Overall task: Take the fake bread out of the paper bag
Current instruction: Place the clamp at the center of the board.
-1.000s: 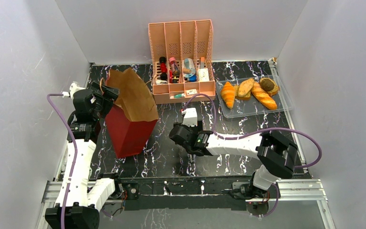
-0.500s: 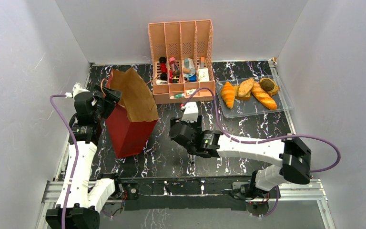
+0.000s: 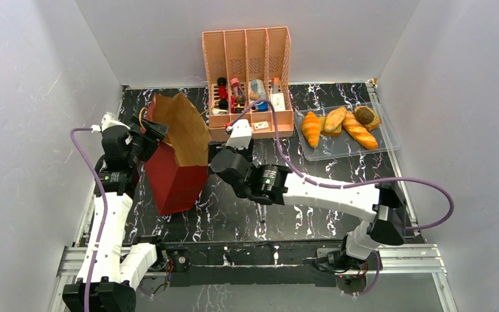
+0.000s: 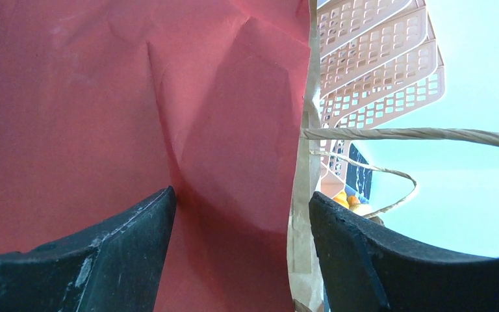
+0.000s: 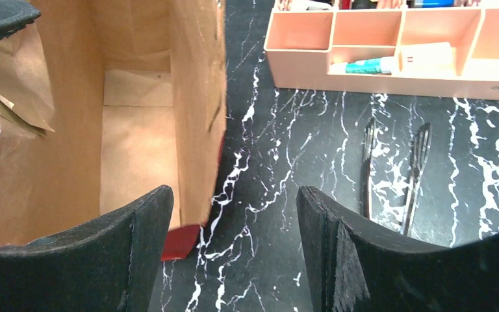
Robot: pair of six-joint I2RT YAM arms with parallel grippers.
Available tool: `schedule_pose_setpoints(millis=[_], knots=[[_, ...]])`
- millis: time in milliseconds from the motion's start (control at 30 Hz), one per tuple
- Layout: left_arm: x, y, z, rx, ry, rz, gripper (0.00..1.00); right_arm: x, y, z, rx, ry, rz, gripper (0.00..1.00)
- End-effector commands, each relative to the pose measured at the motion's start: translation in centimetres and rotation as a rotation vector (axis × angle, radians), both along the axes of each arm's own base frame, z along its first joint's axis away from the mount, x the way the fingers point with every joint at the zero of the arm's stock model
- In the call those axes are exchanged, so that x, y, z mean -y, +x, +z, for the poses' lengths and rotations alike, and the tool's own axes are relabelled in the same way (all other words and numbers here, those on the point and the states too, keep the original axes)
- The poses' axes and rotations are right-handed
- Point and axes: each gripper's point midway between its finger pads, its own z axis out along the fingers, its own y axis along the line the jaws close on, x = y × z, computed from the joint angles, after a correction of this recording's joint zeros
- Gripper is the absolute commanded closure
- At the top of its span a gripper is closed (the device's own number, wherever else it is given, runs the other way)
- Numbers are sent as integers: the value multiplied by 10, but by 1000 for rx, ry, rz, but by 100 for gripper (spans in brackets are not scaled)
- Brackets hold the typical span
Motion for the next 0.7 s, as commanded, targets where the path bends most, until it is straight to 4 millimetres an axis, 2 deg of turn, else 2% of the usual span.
schedule_pose_setpoints(millis=[0,167,333,500,567,667], knots=[[2,-1,8,28,15,-27,27,-15,20,27,43,46,-23,33],[4,-1,7,30,9,-40,27,-16,43,32,35,64,-36,33],[6,1,6,29,6,-48,27,-19,63,26,8,77,-28,34],[7,2,6,31,2,-52,28,-33,66,20,-13,74,4,34],[7,2,6,33,-2,-54,28,-42,67,4,-38,57,20,35],[8,3,7,35,-7,-58,28,-51,65,-8,-66,64,43,36]])
